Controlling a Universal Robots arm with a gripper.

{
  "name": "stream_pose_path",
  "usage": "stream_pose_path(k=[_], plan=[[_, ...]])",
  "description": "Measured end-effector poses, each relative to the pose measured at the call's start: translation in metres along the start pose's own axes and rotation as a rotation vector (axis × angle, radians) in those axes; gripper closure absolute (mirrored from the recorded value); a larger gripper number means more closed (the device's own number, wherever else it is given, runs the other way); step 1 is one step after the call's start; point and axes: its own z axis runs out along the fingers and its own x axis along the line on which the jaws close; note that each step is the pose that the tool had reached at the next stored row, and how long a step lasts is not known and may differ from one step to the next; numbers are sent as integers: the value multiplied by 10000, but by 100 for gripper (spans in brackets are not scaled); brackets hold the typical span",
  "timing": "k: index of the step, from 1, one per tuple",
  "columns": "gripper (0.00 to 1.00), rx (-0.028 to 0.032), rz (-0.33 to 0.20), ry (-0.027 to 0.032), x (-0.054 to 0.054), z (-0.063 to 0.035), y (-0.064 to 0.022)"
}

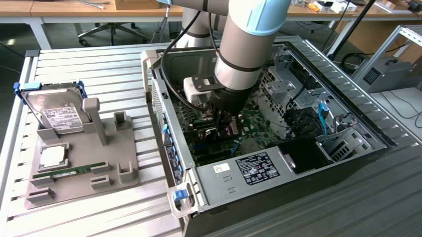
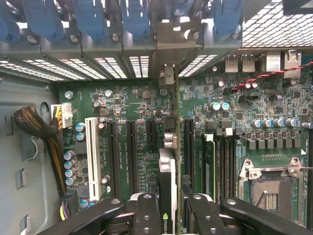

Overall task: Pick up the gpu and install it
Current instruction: 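Insert the gpu into the slot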

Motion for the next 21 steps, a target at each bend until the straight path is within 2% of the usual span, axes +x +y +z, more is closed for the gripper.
stream_pose_path(k=[21], plan=[[73,0,6,7,-7,12,2]])
